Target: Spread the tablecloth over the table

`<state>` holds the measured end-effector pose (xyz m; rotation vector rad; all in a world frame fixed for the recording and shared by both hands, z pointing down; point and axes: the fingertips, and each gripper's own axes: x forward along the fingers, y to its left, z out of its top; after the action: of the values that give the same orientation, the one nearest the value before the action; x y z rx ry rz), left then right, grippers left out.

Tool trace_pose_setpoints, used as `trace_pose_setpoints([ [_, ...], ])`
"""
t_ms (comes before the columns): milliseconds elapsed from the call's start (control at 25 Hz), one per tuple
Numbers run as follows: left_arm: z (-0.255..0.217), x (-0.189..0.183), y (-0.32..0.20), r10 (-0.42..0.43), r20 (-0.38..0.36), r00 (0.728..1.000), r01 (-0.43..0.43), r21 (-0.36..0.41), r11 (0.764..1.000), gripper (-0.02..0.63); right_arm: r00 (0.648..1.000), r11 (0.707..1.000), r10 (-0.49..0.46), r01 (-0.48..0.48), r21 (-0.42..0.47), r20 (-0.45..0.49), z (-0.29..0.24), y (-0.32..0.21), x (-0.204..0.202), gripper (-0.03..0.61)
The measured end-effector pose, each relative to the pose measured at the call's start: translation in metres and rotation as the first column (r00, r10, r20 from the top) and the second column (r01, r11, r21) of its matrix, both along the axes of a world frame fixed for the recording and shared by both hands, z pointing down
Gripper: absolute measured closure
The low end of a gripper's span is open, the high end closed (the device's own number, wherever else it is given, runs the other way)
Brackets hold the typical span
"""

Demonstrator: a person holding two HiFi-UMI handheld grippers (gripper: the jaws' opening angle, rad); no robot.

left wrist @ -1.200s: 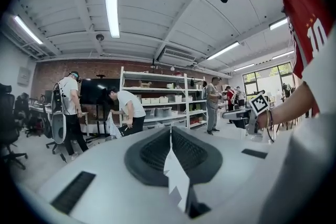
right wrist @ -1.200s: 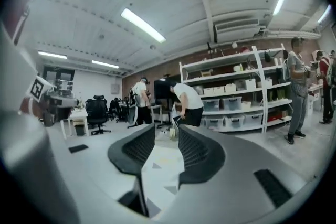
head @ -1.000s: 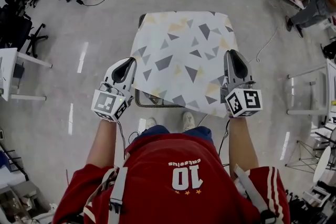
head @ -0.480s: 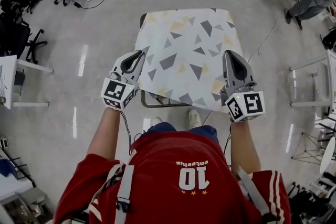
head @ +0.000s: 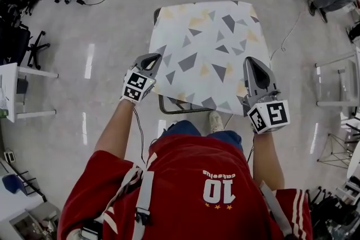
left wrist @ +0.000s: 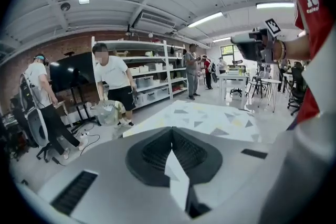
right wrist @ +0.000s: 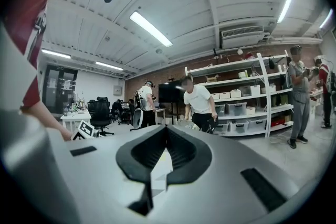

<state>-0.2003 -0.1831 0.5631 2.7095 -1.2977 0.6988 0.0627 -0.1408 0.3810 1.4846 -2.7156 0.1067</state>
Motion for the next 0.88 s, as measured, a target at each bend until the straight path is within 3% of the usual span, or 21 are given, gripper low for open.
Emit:
trace_pose_setpoints([
  [200,0.074,-0.016,-0.015,0.018,0.098,0.995,-0.003,-0.149,0.989,0.606,1.0,1.0,0.004,-0.004,-0.025,-0.019,0.017,-0.002,-0.009,0.565],
  [400,0.148,-0.022,-0.025,0.095,0.233,0.968,-0.025,-0.289,0.957,0.606,0.999,0.998,0.018,-0.021,-0.062,-0.045,0.033,0.004,-0.013,0.565],
  [680,0.203,-0.018,-0.023,0.133,0.241,0.961,-0.025,-0.406,0.913,0.607,0.994,0.99,0.081,-0.09,-0.11,-0.077,0.052,0.016,0.002,0.565],
  [880,0.227,-0.018,-0.014,0.161,0.267,0.95,-0.026,-0.447,0.894,0.609,0.991,0.986,0.108,-0.117,-0.121,-0.077,0.058,0.019,0.007,0.565],
])
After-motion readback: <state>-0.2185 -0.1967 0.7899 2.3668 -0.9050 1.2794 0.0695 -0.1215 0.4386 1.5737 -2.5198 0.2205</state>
